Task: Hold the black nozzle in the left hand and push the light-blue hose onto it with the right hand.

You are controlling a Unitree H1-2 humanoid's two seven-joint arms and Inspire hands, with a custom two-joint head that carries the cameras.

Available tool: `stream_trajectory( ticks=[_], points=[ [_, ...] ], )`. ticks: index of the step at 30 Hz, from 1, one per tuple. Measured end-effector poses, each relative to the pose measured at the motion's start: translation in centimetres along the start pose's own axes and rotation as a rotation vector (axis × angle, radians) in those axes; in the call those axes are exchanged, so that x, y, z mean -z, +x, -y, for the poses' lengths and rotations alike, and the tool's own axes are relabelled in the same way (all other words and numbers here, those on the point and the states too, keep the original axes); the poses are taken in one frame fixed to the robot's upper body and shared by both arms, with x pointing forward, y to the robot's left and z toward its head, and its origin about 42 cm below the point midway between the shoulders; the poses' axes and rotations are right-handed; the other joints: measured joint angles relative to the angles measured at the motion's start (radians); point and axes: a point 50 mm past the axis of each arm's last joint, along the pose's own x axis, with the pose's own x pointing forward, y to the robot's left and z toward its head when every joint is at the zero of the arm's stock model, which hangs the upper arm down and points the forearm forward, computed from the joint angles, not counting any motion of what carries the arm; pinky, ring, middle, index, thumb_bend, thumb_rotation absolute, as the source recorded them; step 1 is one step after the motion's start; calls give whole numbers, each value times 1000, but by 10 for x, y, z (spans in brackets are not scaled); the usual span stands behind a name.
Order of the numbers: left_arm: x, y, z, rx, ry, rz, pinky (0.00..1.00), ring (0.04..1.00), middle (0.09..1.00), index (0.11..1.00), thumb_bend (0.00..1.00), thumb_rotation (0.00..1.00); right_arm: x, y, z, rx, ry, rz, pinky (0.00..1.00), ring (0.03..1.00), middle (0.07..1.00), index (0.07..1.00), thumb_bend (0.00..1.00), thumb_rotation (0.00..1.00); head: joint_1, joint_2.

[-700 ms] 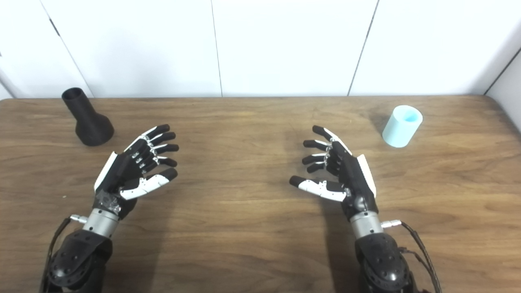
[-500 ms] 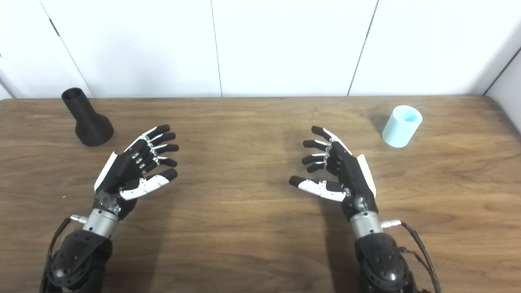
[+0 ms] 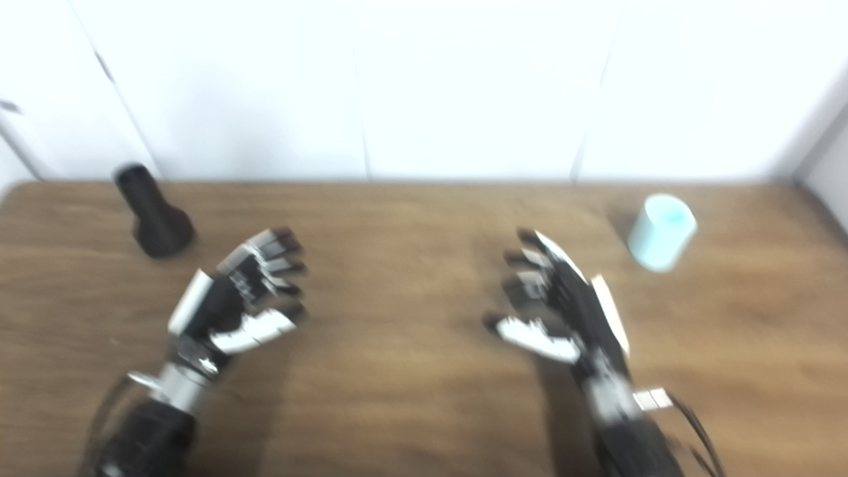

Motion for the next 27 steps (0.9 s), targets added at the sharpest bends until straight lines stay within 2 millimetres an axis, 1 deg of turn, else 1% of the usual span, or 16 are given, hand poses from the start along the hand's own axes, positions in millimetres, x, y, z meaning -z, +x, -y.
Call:
stream_trajectory(
  ticks=[2,4,6,8,10,11,15,17,19,22,23,25,27],
  points=[
    [4,-1,12,1,-7,-12,633,746,819,843,771,134,4,-4,7,8,-6,-15,463,589,743,834,666,4,6,-5],
    [7,-2,20,-4,-6,-21,621,745,824,838,769,142,3,-7,11,13,-10,-17,452,579,736,826,655,0,22,-23],
    [7,-1,23,-14,7,-21,607,728,810,825,753,138,1,-8,11,12,-2,-10,449,574,730,821,658,0,22,-26],
    [2,-1,23,-40,38,-11,597,714,796,815,731,122,1,-8,11,3,6,-9,450,576,731,819,659,0,26,-29],
    [-10,-2,22,-82,85,25,566,679,760,789,688,138,1,-8,11,0,13,-8,450,581,735,822,657,0,32,-29],
    [-21,-2,20,-115,120,60,562,667,747,778,678,146,0,-8,11,0,13,-6,448,581,733,823,656,0,38,-29],
    [-57,-4,8,-293,207,172,545,621,693,728,667,168,-7,-7,12,0,8,20,424,562,711,814,658,0,57,-29],
    [-67,-7,-1,-393,238,186,565,636,698,730,665,197,-9,-5,12,0,8,26,414,556,705,811,660,0,69,-34],
    [-72,-10,-16,-474,277,172,582,664,710,735,682,213,-8,-4,12,0,7,25,407,548,699,803,669,0,72,-35],
    [-75,-15,-46,-571,350,130,627,725,766,770,708,245,-3,-3,13,1,6,14,398,544,704,798,654,0,71,-34],
    [-77,-16,-58,-603,376,124,645,749,789,788,714,240,-2,-3,13,1,6,11,398,546,707,797,652,0,71,-34],
    [-77,-14,-81,-658,411,114,679,789,817,817,734,231,-2,-3,13,0,7,13,400,552,714,798,648,0,68,-35],
    [-76,-11,-102,-705,459,97,694,807,838,843,738,243,-3,-3,13,-1,9,14,398,550,710,799,648,0,68,-35]
  ],
)
